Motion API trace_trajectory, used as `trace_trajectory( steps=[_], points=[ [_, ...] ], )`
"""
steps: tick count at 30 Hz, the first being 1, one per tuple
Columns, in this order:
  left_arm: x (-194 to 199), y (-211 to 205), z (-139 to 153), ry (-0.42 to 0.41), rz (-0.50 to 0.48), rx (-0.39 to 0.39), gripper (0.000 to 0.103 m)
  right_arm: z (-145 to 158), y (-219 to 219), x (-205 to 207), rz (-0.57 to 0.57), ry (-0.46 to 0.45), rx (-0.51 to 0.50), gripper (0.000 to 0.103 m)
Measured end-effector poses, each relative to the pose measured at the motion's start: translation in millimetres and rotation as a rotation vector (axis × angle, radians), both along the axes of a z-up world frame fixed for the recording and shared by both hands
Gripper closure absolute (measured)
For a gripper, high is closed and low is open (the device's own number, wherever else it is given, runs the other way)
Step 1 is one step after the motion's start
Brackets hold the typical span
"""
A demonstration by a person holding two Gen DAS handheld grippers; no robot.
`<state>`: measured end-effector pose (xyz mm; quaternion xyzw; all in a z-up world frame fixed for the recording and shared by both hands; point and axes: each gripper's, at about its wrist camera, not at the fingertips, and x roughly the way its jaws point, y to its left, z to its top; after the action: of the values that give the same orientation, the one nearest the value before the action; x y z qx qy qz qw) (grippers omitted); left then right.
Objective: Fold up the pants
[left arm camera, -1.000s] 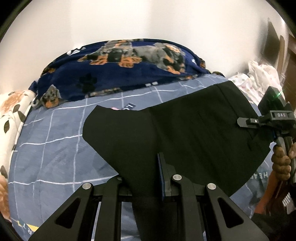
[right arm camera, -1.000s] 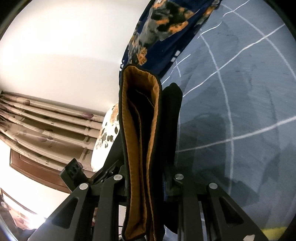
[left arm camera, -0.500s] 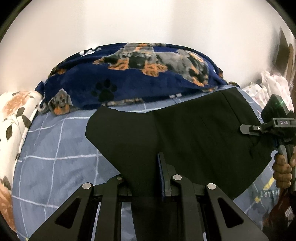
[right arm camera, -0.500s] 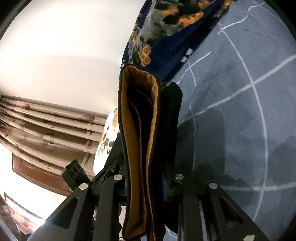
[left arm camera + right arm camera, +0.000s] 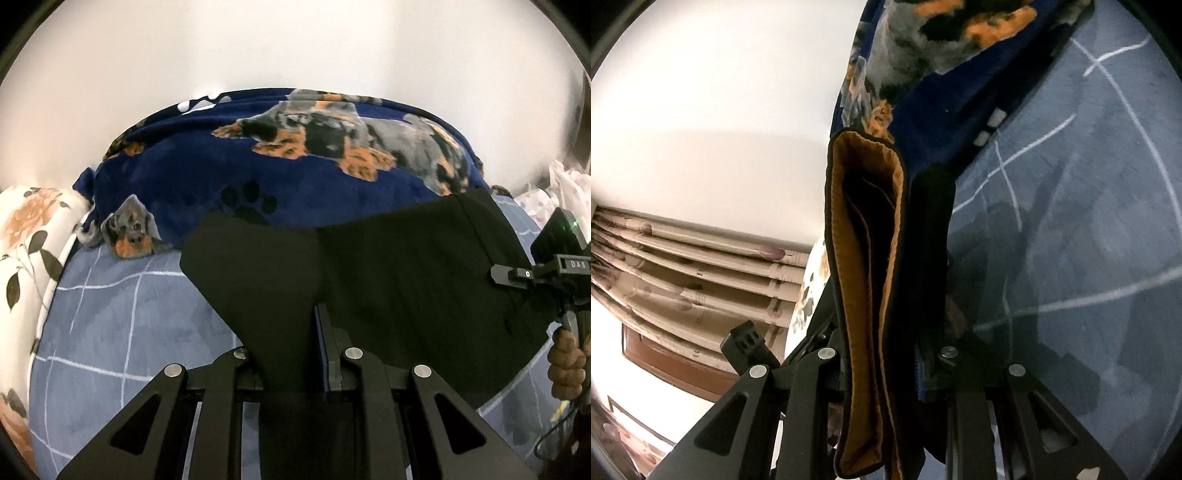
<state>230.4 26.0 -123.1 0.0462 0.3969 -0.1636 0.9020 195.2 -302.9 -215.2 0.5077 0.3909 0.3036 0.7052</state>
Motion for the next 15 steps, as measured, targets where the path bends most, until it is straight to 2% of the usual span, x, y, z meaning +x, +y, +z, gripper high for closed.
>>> trace_trajectory(
  steps=[7, 15],
  points=[
    [33, 7, -7, -0.001, 0.018, 0.000, 0.086, -7, 0, 25, -0.008, 0.002, 0.013, 0.082],
    [52, 20, -34, 0.039, 0.045, -0.002, 0.086, -26, -4, 38, -0.014, 0.029, 0.004, 0.082]
  ],
)
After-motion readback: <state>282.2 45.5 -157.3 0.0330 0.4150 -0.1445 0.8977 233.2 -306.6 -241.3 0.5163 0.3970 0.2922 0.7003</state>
